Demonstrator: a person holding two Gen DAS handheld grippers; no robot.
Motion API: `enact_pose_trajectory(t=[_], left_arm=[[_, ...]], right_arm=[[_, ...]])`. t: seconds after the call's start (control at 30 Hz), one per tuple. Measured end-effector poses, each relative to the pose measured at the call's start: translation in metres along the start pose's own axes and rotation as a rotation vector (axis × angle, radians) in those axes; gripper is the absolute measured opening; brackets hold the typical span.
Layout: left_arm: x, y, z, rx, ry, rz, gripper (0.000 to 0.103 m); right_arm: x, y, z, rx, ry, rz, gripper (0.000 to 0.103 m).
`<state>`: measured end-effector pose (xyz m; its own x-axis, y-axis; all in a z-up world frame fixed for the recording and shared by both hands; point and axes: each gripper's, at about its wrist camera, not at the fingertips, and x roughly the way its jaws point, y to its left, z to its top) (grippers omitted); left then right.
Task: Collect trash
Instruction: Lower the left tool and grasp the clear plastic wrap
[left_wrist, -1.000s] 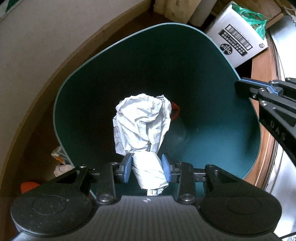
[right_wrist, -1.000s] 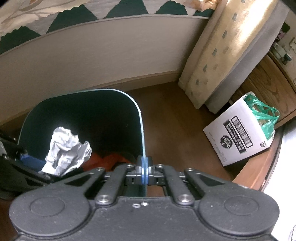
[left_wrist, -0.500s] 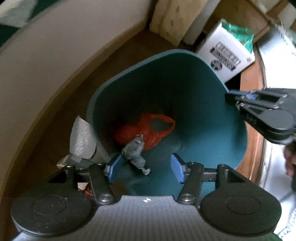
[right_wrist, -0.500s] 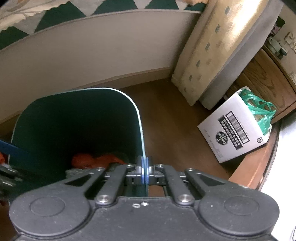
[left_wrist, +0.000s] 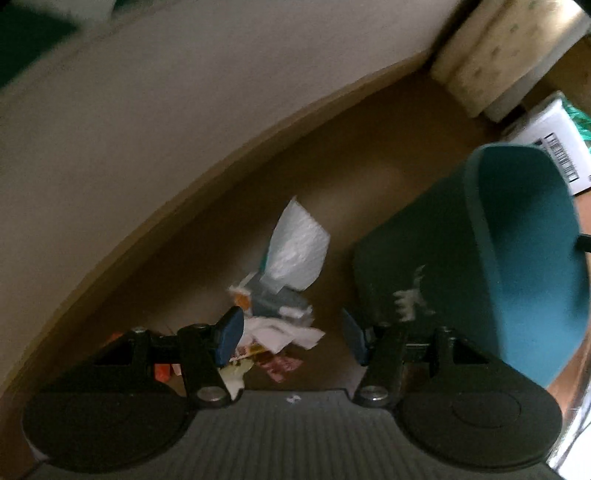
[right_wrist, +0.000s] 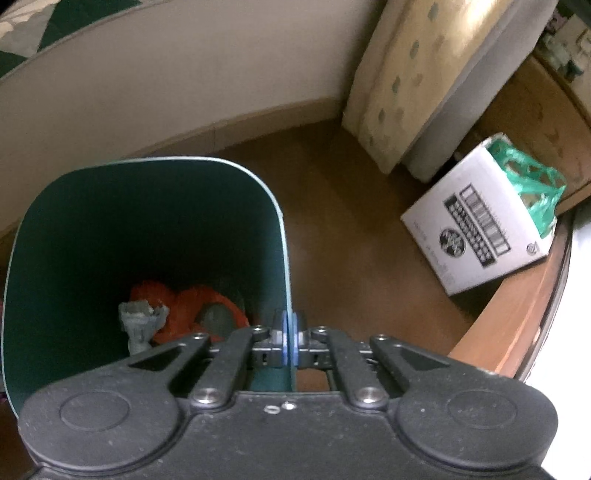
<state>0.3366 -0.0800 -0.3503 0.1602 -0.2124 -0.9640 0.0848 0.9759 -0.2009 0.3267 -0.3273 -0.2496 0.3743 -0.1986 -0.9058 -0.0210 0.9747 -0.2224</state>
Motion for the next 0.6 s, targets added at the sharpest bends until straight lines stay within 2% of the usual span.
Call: enact_pose_trajectory(t=[0.07, 0.27, 0.33, 0.47, 0.6], left_arm=[[0.018, 0.011, -0.001, -0.016, 0.033, 0.015, 0.057], [0.089, 0.028, 0.007, -0.101, 0.162, -0.036, 0.057], [0.107, 0.03, 0.014, -0.133, 0.176, -0.018, 0.057], [0.138, 0.017, 0.043, -0.05, 0.139, 0.013, 0.057], [0.186, 0.005, 0.072, 0.054, 0.148, 0.065, 0.057]], right_arm=[[0.004, -0.004, -0.002, -0.001, 0.02, 0.006, 0.002], [0.001, -0.004, -0.004, -0.012, 0.056, 0.04, 0.002], [-0.003, -0.004, -0.01, -0.01, 0.077, 0.069, 0.002], [-0.008, 0.001, -0.026, -0.031, 0.104, 0.1, 0.004], [-0.004, -0.008, -0.025, 0.023, 0.104, 0.126, 0.005]])
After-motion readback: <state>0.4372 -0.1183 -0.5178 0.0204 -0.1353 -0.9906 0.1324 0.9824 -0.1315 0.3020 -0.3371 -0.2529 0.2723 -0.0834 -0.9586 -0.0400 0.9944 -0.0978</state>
